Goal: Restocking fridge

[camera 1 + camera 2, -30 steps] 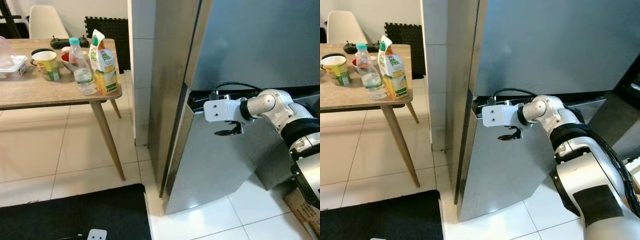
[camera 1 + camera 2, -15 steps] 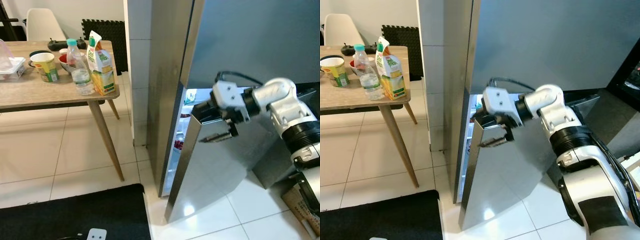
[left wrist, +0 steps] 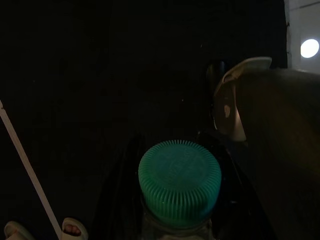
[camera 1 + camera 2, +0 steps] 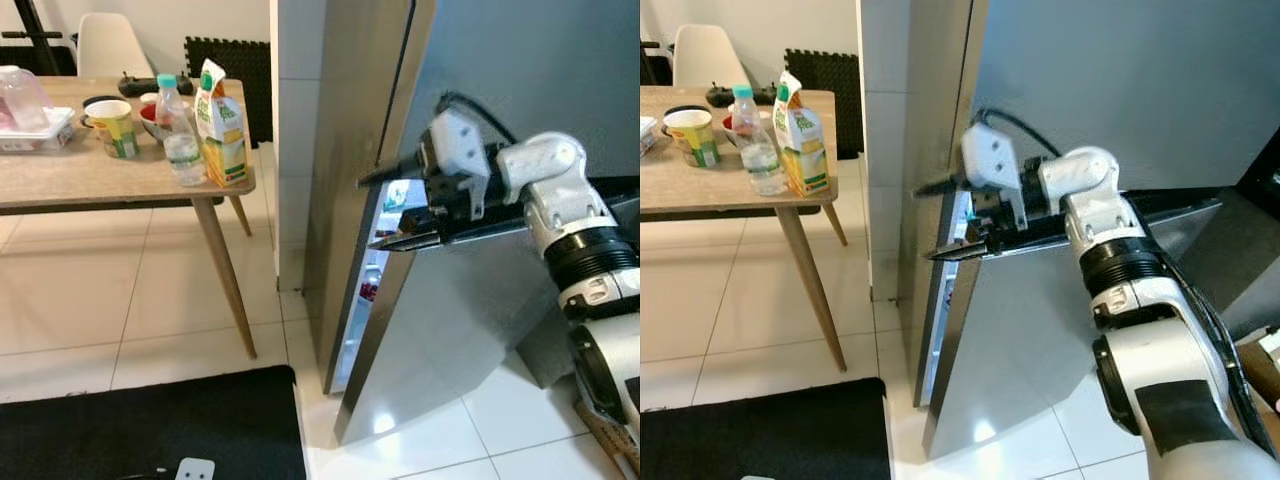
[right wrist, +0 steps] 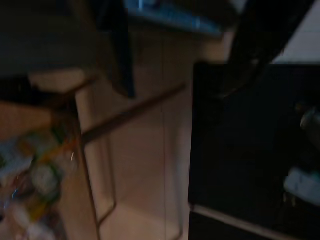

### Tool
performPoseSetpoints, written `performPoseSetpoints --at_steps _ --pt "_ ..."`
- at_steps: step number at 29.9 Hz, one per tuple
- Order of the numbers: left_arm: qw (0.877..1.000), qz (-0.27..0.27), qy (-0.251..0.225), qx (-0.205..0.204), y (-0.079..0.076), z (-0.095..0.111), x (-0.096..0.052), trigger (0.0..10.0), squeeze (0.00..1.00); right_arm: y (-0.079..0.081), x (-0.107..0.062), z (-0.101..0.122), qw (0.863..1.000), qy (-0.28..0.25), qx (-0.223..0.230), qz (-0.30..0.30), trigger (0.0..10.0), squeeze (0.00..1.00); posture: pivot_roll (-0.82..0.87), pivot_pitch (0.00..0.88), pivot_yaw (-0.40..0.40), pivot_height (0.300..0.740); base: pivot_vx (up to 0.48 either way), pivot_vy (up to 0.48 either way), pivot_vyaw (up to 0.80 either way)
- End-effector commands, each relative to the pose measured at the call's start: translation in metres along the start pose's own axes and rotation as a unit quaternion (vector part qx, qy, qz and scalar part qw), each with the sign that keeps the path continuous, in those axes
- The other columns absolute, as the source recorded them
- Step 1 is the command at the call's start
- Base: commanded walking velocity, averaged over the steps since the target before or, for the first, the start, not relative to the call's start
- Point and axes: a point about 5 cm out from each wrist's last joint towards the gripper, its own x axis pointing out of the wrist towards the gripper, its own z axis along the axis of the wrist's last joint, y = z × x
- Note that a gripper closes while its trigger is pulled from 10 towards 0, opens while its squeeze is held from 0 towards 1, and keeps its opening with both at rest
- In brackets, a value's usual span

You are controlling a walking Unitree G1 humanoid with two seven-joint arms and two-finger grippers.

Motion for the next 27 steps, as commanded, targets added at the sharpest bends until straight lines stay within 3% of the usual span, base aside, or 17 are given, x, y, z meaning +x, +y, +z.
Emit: performPoseSetpoints --at_steps 1,10,12,13,22,27 --pt "1.0 -0.012 0.006 0.007 -0.009 -0.003 -0.001 10.0 0.0 0.004 -0.001 -0.003 1.0 0.029 0.002 0.003 0.0 0.0 -0.03 0.0 -0.107 0.74 0.0 0.0 0.0" --pt "1.0 -0.013 0.007 0.009 -0.009 -0.004 -0.001 10.0 0.0 0.005 -0.003 -0.014 0.997 0.076 0.009 0.013 0.0 0.0 -0.03 0.0 -0.11 0.74 0.0 0.0 0.0" --pt "1.0 -0.014 0.006 0.01 -0.01 -0.003 -0.001 10.0 0.0 0.001 -0.002 -0.02 0.995 0.101 0.012 -0.01 0.0 0.0 -0.04 0.0 -0.11 0.74 0.0 0.0 0.0" --pt "1.0 -0.015 0.005 0.011 -0.011 -0.002 -0.001 10.0 0.0 -0.005 -0.001 -0.022 0.992 0.113 0.016 -0.044 10.0 0.0 -0.04 0.0 -0.11 0.74 0.0 0.0 0.0" --pt "1.0 -0.017 0.004 0.012 -0.012 -0.001 -0.001 10.0 0.0 -0.019 0.003 -0.022 0.984 0.12 0.035 -0.13 10.0 0.0 -0.04 0.0 -0.111 0.74 0.0 0.0 0.0" --pt "1.0 -0.018 0.007 0.011 -0.012 -0.004 -0.001 10.0 0.0 -0.019 0.003 -0.039 0.959 0.227 0.006 -0.17 10.0 0.0 -0.04 0.0 -0.111 0.74 0.0 0.0 0.0"
